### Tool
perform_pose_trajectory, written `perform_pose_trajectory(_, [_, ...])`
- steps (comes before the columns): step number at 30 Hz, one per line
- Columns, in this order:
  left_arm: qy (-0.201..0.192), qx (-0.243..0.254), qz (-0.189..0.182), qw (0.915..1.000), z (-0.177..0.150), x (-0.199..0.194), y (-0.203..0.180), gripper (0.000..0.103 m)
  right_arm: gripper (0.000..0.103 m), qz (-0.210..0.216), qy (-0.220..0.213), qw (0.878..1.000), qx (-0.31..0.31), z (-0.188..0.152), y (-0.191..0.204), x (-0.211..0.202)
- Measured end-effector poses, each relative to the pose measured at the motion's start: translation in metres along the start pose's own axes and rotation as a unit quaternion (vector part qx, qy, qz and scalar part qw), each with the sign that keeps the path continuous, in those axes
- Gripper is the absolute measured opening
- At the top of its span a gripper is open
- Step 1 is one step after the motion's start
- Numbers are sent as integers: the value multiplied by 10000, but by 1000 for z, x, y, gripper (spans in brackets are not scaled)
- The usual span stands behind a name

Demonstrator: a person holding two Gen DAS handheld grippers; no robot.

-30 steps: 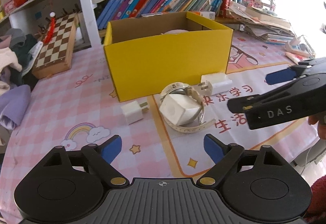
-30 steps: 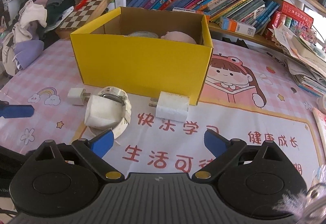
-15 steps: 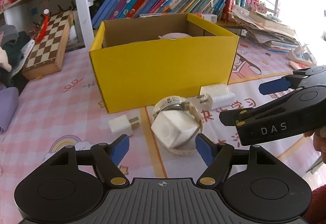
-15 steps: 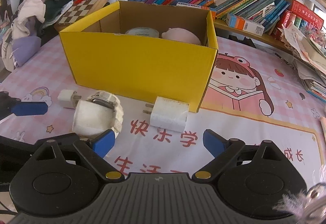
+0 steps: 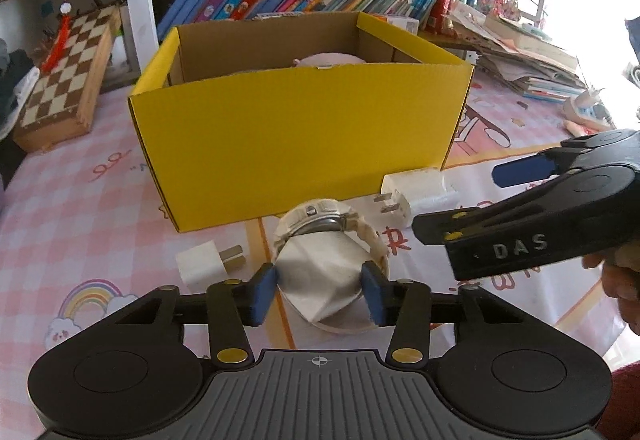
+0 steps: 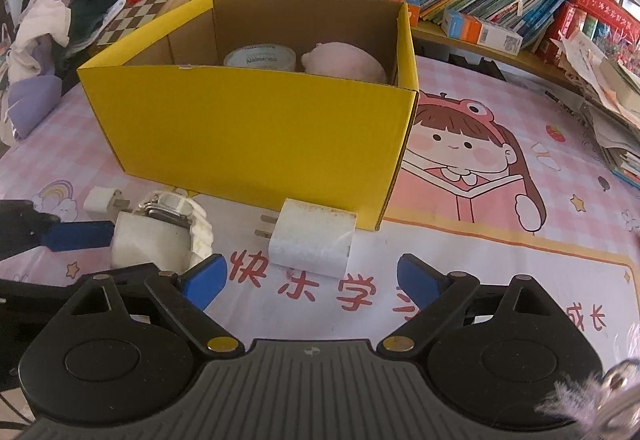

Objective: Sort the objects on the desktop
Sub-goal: 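Grasp the white cloth item with the left tool while the right tool grasps the white charger block, then lift the cloth with the left tool while the right tool lifts the charger over the box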

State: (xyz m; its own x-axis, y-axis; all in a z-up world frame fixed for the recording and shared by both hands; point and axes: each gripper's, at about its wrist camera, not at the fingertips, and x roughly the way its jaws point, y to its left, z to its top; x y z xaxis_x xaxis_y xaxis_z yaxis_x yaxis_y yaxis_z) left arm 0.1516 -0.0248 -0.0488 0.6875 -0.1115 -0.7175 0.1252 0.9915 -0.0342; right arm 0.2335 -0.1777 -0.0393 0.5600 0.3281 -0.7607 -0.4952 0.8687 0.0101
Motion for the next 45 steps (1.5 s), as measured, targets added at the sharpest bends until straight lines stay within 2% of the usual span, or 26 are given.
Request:
perform_pose_trajectory(4, [-50, -125, -96, 9999, -1, -11, 5, 28, 89, 61, 76, 9999, 103, 4, -2, 8])
perform_pose_trajectory(7, [-218, -212, -155, 9994, -1, -27, 9, 25, 87, 36, 160, 9997, 195, 7, -2, 15])
perform_pose_trajectory(18, [-450, -681, 93, 9966, -4, -50, 31, 22, 62, -61, 435, 9976, 534, 13, -4, 41])
perform_pose_trajectory(21, [-493, -703, 116, 9962, -4, -54, 34, 22, 59, -111, 430, 9978, 488, 14, -2, 43])
perform_pose_trajectory(24, [-478, -695, 101, 9964, -4, -54, 35, 22, 50, -98, 417, 9982, 410, 13, 0, 42])
perform_pose_trajectory(30, [-409, -644, 15, 9971, -4, -52, 34, 21, 50, -94, 453, 9976, 511, 8, -5, 36])
perform_pose_trajectory(45, [-503, -413, -310, 9974, -3, -60, 28, 19, 50, -68, 270, 9980, 571, -5, -2, -11])
